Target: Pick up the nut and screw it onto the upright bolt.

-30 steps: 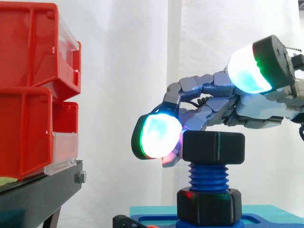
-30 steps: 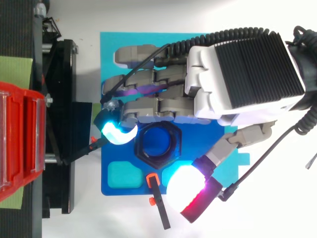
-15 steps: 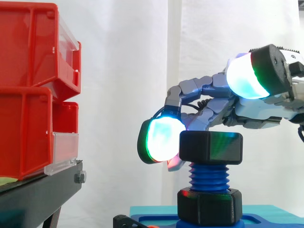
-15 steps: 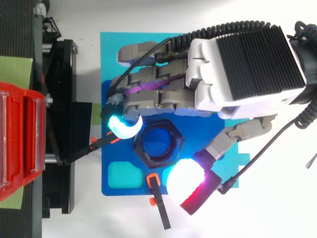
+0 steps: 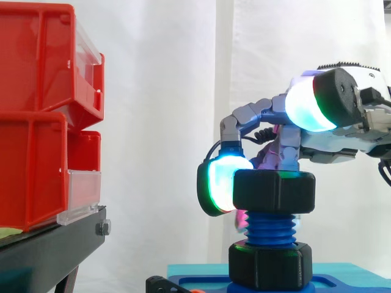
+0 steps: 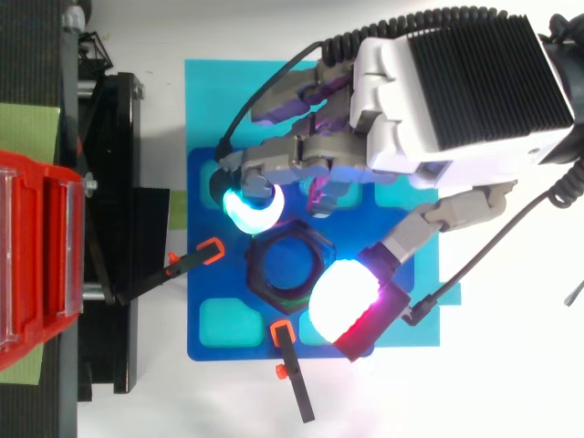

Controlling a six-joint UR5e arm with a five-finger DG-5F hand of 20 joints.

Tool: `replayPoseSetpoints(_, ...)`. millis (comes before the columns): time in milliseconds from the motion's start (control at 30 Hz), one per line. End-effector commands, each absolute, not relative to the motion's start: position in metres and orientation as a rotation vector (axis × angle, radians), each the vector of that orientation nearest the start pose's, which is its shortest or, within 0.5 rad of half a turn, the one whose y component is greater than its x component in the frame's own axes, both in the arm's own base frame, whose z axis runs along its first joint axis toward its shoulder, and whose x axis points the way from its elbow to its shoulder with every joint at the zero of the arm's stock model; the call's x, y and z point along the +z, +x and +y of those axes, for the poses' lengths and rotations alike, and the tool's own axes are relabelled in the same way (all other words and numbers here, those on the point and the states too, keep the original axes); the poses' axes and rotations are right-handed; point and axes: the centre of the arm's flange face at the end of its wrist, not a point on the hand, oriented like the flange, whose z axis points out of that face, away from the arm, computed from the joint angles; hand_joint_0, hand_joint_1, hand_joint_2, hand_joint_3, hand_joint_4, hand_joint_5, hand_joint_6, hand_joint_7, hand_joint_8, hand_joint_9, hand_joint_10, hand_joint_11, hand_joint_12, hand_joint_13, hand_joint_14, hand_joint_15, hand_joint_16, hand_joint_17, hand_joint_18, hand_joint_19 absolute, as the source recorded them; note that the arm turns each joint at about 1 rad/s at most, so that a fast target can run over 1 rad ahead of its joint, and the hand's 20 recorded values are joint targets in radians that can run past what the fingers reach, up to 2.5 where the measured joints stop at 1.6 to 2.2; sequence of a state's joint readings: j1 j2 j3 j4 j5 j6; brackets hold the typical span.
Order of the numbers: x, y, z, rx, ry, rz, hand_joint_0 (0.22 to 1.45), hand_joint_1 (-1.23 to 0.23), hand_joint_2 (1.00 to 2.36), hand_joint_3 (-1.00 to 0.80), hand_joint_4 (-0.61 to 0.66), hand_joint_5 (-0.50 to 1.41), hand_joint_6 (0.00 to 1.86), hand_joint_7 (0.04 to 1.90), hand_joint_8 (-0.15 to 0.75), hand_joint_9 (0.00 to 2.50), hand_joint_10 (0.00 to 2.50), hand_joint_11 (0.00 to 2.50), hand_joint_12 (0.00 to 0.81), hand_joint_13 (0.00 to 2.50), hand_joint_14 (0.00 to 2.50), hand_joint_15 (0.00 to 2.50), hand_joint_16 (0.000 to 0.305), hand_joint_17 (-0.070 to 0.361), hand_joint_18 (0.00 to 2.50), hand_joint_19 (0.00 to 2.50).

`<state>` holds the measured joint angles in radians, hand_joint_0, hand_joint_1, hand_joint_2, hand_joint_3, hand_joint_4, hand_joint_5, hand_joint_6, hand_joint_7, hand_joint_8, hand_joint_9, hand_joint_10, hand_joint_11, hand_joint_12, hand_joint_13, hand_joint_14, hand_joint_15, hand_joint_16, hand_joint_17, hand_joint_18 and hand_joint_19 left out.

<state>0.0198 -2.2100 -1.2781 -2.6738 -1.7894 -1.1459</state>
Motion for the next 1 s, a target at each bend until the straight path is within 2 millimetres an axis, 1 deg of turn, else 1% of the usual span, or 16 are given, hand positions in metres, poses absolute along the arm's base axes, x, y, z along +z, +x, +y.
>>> replayPoseSetpoints(0, 0.284, 0.732, -0.101, 0.521, 0.115, 1.468, 0.52, -0.21, 1.0, -0.5, 0.06, 0.02, 0.77, 1.03, 0.185, 1.6, 0.01, 0.22, 0.182, 1.16, 0.0, 0.05, 0.018, 0.041, 0.9, 0.0)
replayPoseSetpoints(167, 0.284, 0.73, -0.111, 0.52, 0.112, 1.467, 0.51, -0.24, 1.0, -0.5, 0.08, 0.03, 0.78, 0.97, 0.137, 1.8, 0.01, 0.4, 0.162, 1.3, 0.0, 0.1, 0.017, 0.038, 1.05, 0.0)
replayPoseSetpoints(233, 0.284, 0.73, -0.112, 0.522, 0.112, 1.467, 0.51, -0.25, 1.0, -0.5, 0.08, 0.03, 0.78, 0.96, 0.14, 1.89, 0.02, 0.51, 0.161, 1.35, 0.0, 0.11, 0.016, 0.036, 1.09, 0.0)
replayPoseSetpoints(333, 0.286, 0.73, -0.117, 0.521, 0.114, 1.464, 0.51, -0.25, 1.0, -0.5, 0.08, 0.03, 0.77, 0.96, 0.142, 1.92, 0.02, 0.56, 0.161, 1.4, 0.01, 0.15, 0.016, 0.036, 1.11, 0.0)
replayPoseSetpoints(567, 0.31, 0.737, -0.128, 0.52, 0.097, 1.424, 0.51, -0.25, 1.0, -0.5, 0.07, 0.03, 0.77, 0.98, 0.172, 1.95, 0.02, 0.6, 0.169, 1.45, 0.01, 0.18, 0.016, 0.036, 1.15, 0.0)
replayPoseSetpoints(600, 0.315, 0.739, -0.129, 0.521, 0.091, 1.414, 0.51, -0.25, 1.0, -0.5, 0.07, 0.03, 0.77, 0.99, 0.171, 1.95, 0.02, 0.59, 0.172, 1.45, 0.01, 0.19, 0.016, 0.037, 1.15, 0.0)
replayPoseSetpoints(633, 0.319, 0.74, -0.13, 0.522, 0.088, 1.408, 0.51, -0.24, 1.0, -0.5, 0.06, 0.03, 0.77, 1.01, 0.191, 1.94, 0.02, 0.61, 0.177, 1.44, 0.01, 0.18, 0.017, 0.038, 1.14, 0.0)
replayPoseSetpoints(667, 0.326, 0.742, -0.132, 0.523, 0.08, 1.395, 0.51, -0.24, 1.0, -0.5, 0.06, 0.03, 0.77, 1.02, 0.19, 1.93, 0.02, 0.61, 0.178, 1.43, 0.01, 0.18, 0.017, 0.038, 1.14, 0.0)
replayPoseSetpoints(700, 0.33, 0.743, -0.133, 0.523, 0.077, 1.39, 0.51, -0.22, 1.0, -0.5, 0.07, 0.03, 0.75, 1.07, 0.219, 1.87, 0.02, 0.59, 0.194, 1.4, 0.01, 0.19, 0.018, 0.04, 1.03, 0.0)
replayPoseSetpoints(733, 0.333, 0.744, -0.134, 0.523, 0.074, 1.386, 0.51, -0.22, 1.0, -0.5, 0.07, 0.02, 0.71, 1.14, 0.238, 1.84, 0.02, 0.58, 0.207, 1.36, 0.01, 0.18, 0.019, 0.042, 0.99, 0.0)
replayPoseSetpoints(767, 0.343, 0.746, -0.135, 0.529, 0.062, 1.374, 0.5, -0.21, 1.0, -0.5, 0.12, 0.02, 0.63, 1.31, 0.268, 1.78, 0.02, 0.57, 0.215, 1.3, 0.01, 0.17, 0.02, 0.046, 0.95, 0.0)
replayPoseSetpoints(800, 0.345, 0.746, -0.135, 0.531, 0.056, 1.37, 0.5, -0.2, 1.0, -0.5, 0.18, 0.03, 0.52, 1.52, 0.289, 1.7, 0.02, 0.55, 0.233, 1.26, 0.01, 0.16, 0.022, 0.049, 0.92, 0.0)
replayPoseSetpoints(833, 0.347, 0.747, -0.135, 0.533, 0.052, 1.365, 0.5, -0.2, 1.0, -0.5, 0.18, 0.03, 0.5, 1.54, 0.297, 1.66, 0.02, 0.54, 0.238, 1.25, 0.01, 0.17, 0.022, 0.049, 0.91, 0.0)
replayPoseSetpoints(867, 0.347, 0.747, -0.135, 0.531, 0.05, 1.363, 0.5, -0.2, 1.0, -0.5, 0.23, 0.01, 0.5, 1.43, 0.305, 1.61, 0.02, 0.52, 0.255, 1.18, 0.01, 0.16, 0.024, 0.054, 0.88, 0.0)
replayPoseSetpoints(933, 0.346, 0.748, -0.134, 0.532, 0.05, 1.363, 0.5, -0.2, 1.0, -0.5, 0.23, -0.03, 0.5, 1.24, 0.312, 1.51, 0.01, 0.45, 0.268, 1.12, 0.01, 0.14, 0.026, 0.059, 0.83, 0.0)
replayPoseSetpoints(967, 0.345, 0.748, -0.134, 0.532, 0.049, 1.362, 0.5, -0.2, 1.0, -0.5, 0.23, -0.03, 0.5, 1.23, 0.315, 1.5, 0.01, 0.45, 0.269, 1.11, 0.01, 0.14, 0.027, 0.06, 0.83, 0.0)
